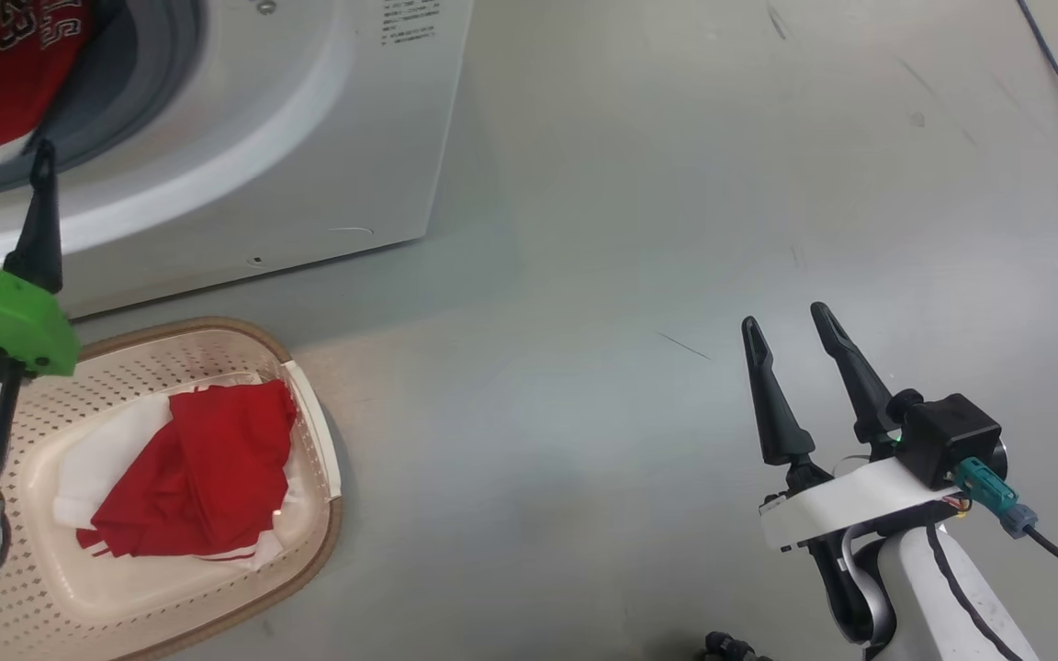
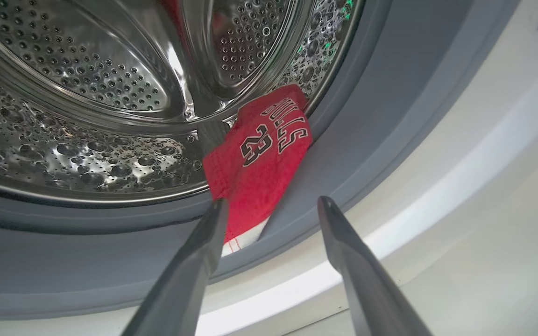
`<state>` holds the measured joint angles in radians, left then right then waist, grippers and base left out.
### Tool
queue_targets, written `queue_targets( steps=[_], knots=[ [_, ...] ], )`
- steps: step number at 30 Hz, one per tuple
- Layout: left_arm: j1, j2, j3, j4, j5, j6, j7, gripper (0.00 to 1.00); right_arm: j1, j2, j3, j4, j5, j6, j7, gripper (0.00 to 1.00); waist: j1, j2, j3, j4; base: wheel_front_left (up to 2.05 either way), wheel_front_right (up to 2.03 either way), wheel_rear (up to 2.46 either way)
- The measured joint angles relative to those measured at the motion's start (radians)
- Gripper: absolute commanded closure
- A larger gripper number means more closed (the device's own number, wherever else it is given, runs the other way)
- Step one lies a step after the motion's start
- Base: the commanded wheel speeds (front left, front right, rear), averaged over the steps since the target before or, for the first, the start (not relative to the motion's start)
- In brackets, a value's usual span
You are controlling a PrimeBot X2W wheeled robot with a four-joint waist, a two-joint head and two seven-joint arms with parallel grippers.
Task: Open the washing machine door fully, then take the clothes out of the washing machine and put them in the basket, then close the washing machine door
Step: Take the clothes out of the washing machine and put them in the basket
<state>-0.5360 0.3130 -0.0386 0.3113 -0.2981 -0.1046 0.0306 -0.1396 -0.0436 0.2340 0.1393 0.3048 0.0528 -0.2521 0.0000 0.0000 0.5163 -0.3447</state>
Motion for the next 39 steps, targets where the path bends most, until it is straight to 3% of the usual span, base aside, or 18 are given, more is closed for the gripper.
queue_targets(
  steps=[10, 39],
  knots=[
    [-0.125, 0.023, -0.011, 0.074, -0.022, -0.006, 0.105, 0.00, -0.021, 0.002, 0.009, -0.009, 0.035, -0.013, 0.000, 0.00, 0.0000, 0.0000, 0.042, -0.061, 0.00, 0.00, 0.00],
    [-0.381, 0.075, -0.058, 0.285, -0.014, -0.015, 0.281, 0.00, -0.059, 0.004, 0.072, -0.021, 0.075, -0.047, 0.000, 0.00, 0.0000, 0.0001, 0.098, -0.106, 0.00, 0.00, 0.00]
  ],
)
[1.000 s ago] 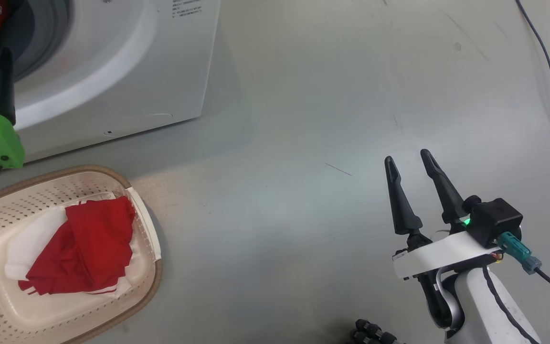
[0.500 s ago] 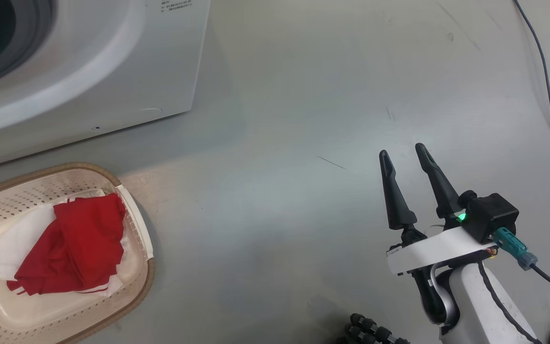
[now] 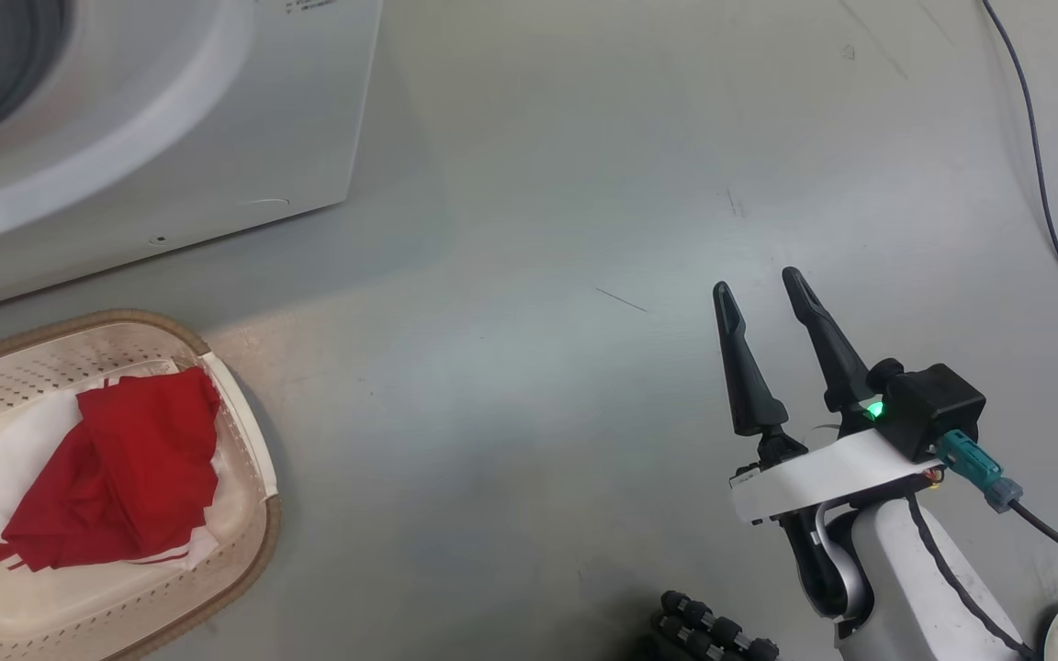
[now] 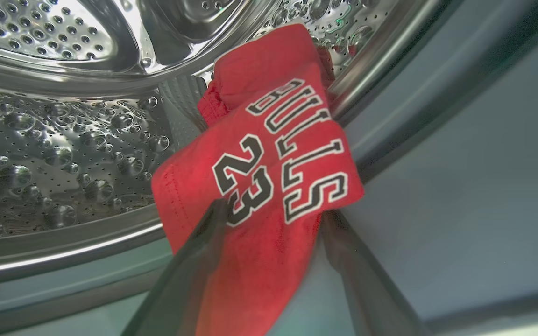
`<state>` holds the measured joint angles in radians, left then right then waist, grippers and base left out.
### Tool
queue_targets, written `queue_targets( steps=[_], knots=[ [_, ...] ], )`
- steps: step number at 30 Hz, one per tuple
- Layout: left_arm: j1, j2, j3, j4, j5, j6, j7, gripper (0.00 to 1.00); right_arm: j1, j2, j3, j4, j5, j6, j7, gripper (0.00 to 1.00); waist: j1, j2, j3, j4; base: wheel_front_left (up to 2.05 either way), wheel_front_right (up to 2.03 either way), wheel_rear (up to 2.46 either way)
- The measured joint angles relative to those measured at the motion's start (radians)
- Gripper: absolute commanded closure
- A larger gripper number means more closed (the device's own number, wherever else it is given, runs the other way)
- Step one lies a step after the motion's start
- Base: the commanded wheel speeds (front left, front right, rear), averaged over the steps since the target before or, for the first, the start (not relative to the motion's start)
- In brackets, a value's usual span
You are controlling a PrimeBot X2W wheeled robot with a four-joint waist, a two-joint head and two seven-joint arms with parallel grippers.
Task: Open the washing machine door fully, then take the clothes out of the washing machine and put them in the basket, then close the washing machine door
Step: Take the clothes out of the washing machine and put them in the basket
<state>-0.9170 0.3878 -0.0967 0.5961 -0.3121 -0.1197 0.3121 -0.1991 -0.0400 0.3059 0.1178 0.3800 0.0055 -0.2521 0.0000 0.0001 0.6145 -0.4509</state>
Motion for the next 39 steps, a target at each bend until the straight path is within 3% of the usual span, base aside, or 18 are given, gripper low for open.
queue_targets(
  steps=[11, 12, 13, 14, 24, 39],
  knots=[
    [-0.059, 0.005, 0.009, 0.064, 0.002, 0.004, 0.023, 0.00, -0.021, 0.000, 0.012, -0.001, 0.007, -0.008, 0.000, 0.00, 0.0000, 0.0000, 0.015, -0.012, 0.00, 0.00, 0.00],
    [-0.062, 0.004, 0.012, 0.069, 0.000, 0.004, 0.023, 0.55, -0.022, 0.000, 0.014, -0.001, 0.007, -0.008, 0.000, 0.00, 0.0000, 0.0000, 0.016, -0.012, 0.00, 0.00, 0.00],
    [-0.064, 0.002, 0.014, 0.073, -0.003, 0.003, 0.025, 0.96, -0.022, 0.000, 0.014, -0.001, 0.007, -0.008, 0.000, 0.00, 0.0000, 0.0000, 0.017, -0.013, 0.00, 0.00, 0.00],
    [-0.067, 0.001, 0.014, 0.076, -0.003, 0.001, 0.025, 1.00, -0.023, 0.000, 0.014, -0.001, 0.007, -0.009, 0.000, 0.00, 0.0000, 0.0000, 0.017, -0.013, 0.00, 0.00, 0.00],
    [-0.069, -0.037, 0.009, 0.128, -0.011, -0.004, -0.040, 1.00, -0.026, 0.000, 0.004, 0.002, 0.007, -0.019, 0.000, 0.00, 0.0000, -0.0001, -0.007, -0.002, 0.00, 0.00, 0.00],
    [0.010, -0.084, -0.040, 0.151, -0.013, -0.004, -0.244, 1.00, -0.028, -0.001, -0.042, 0.041, -0.027, -0.026, 0.000, 0.00, 0.0000, 0.0000, -0.105, 0.065, 0.00, 0.00, 0.00]
  ],
)
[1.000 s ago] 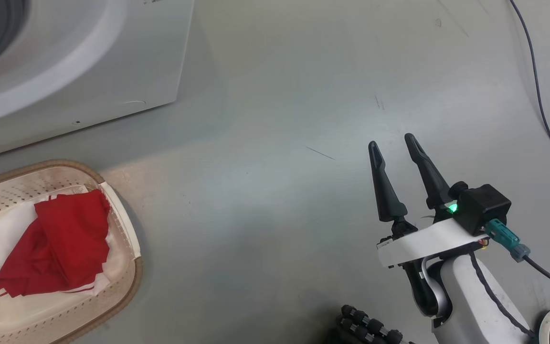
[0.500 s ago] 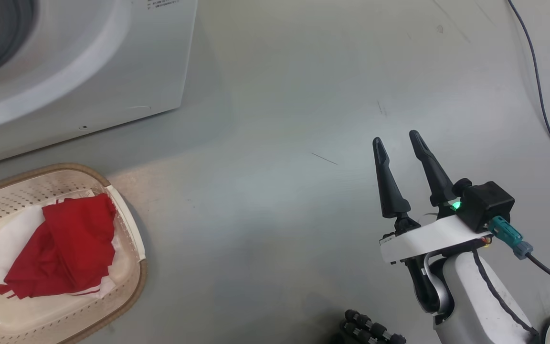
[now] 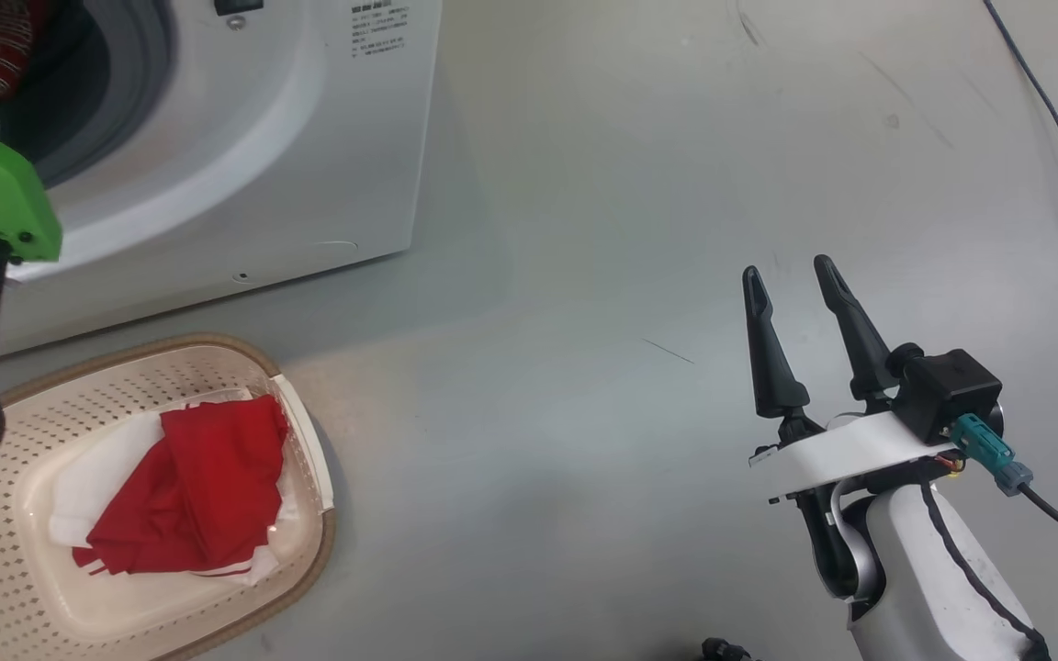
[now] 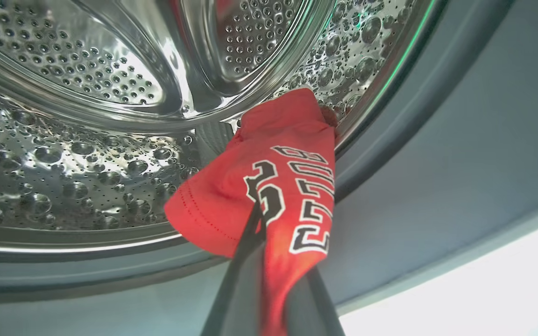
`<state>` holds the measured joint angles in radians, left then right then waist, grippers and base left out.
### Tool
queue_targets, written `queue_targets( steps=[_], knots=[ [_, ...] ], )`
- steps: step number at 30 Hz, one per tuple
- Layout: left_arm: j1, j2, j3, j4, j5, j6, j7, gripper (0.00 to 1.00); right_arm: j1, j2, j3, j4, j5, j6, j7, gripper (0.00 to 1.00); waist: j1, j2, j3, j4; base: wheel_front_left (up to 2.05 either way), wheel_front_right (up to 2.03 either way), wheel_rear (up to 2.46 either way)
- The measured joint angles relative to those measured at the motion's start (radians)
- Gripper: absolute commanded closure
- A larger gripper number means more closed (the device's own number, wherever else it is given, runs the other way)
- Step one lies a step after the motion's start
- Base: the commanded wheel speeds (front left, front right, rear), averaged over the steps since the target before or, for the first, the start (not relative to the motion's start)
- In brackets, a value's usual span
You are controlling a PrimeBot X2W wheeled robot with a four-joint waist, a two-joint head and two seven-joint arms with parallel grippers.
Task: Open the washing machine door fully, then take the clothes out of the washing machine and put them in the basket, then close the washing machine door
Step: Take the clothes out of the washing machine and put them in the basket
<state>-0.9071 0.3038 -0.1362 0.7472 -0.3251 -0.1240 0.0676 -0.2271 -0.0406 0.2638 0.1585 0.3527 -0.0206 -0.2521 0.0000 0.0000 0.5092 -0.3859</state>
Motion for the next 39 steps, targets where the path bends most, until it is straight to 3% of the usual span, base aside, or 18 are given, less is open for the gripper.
queue_targets(
  steps=[23, 31, 39],
  knots=[
    [0.270, -0.125, -0.116, -0.014, -0.034, -0.002, -0.229, 1.00, 0.081, -0.026, -0.055, 0.043, -0.031, 0.011, 0.000, 0.00, 0.0000, 0.0000, -0.210, 0.170, 0.00, 0.00, 0.00],
    [0.346, -0.130, -0.139, -0.051, -0.034, -0.004, -0.291, 1.00, 0.114, -0.028, -0.072, 0.043, -0.031, 0.019, 0.000, 0.00, 0.0000, 0.0000, -0.264, 0.232, 0.00, 0.00, 0.00],
    [0.400, -0.132, -0.101, -0.134, -0.048, -0.004, -0.317, 1.00, 0.137, -0.027, -0.084, 0.047, -0.031, 0.019, 0.000, 0.00, 0.0000, 0.0000, -0.311, 0.273, 0.00, 0.00, 0.00]
  ],
)
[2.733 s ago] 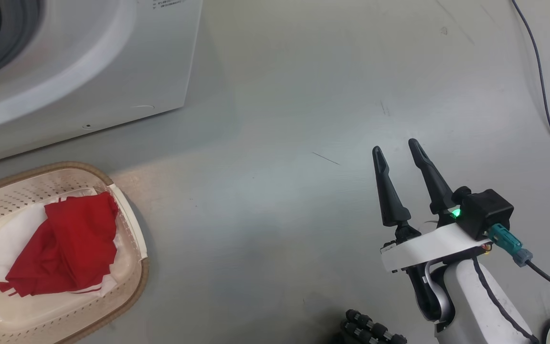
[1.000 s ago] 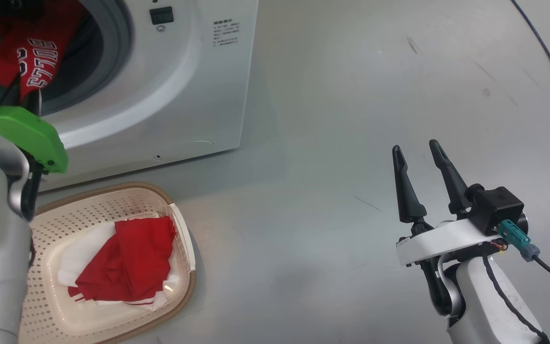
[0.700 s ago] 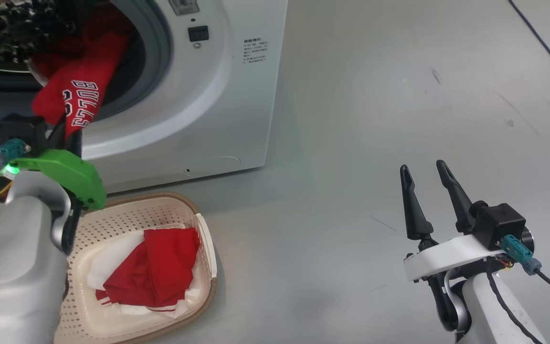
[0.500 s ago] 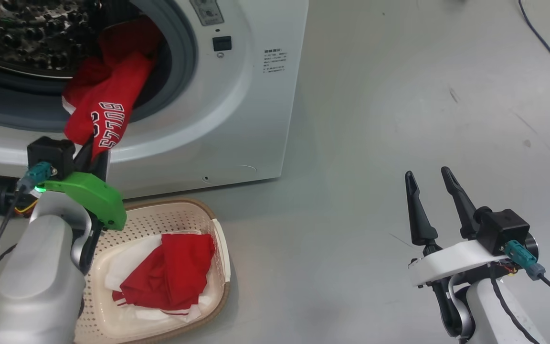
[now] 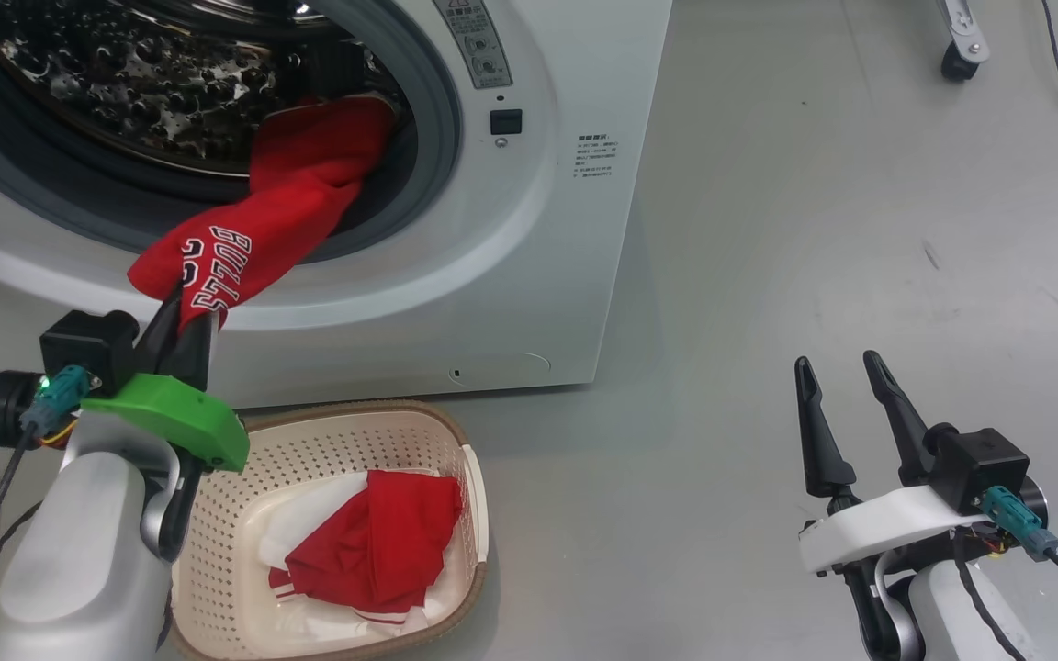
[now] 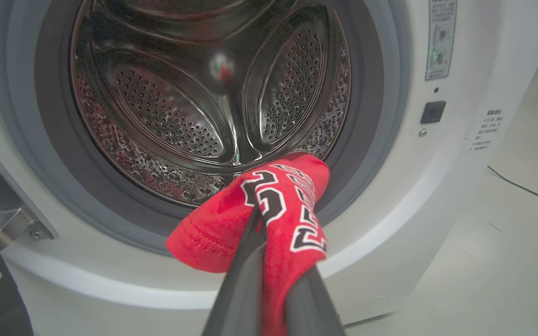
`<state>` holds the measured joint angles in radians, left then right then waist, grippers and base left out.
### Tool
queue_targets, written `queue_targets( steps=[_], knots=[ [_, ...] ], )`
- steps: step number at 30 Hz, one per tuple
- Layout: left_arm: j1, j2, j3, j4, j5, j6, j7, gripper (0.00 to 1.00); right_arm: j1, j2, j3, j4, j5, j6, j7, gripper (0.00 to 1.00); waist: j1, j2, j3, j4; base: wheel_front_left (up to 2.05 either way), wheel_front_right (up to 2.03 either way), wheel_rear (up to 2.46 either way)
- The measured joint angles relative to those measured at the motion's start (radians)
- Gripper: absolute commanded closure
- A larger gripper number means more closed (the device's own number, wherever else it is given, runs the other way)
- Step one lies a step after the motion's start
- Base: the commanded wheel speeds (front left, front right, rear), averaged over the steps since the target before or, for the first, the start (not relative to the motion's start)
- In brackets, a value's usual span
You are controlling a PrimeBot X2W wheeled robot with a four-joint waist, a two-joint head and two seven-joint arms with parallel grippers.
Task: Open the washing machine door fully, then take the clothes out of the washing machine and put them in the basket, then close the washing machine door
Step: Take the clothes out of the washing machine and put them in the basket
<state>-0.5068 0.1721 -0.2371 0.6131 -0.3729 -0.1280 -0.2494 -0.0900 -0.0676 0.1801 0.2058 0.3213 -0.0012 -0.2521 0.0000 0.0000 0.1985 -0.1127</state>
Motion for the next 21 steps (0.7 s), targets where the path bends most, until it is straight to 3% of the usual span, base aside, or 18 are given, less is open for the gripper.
queue_targets(
  steps=[6, 11, 21],
  knots=[
    [0.005, 0.001, 0.021, -0.101, -0.006, 0.000, -0.003, 1.00, 0.010, 0.000, -0.007, -0.001, -0.007, 0.000, 0.000, 0.00, 0.0000, 0.0000, -0.025, 0.023, 0.00, 0.00, 0.00],
    [0.007, 0.003, 0.079, -0.268, -0.004, 0.000, -0.003, 1.00, 0.018, 0.000, -0.004, -0.001, -0.008, 0.010, 0.000, 0.00, 0.0000, 0.0000, -0.038, 0.034, 0.00, 0.00, 0.00],
    [0.011, -0.001, 0.107, -0.395, 0.021, 0.000, -0.003, 1.00, 0.019, 0.001, -0.004, -0.001, -0.008, 0.017, 0.000, 0.00, -0.0001, 0.0000, -0.038, 0.035, 0.00, 0.00, 0.00]
  ],
)
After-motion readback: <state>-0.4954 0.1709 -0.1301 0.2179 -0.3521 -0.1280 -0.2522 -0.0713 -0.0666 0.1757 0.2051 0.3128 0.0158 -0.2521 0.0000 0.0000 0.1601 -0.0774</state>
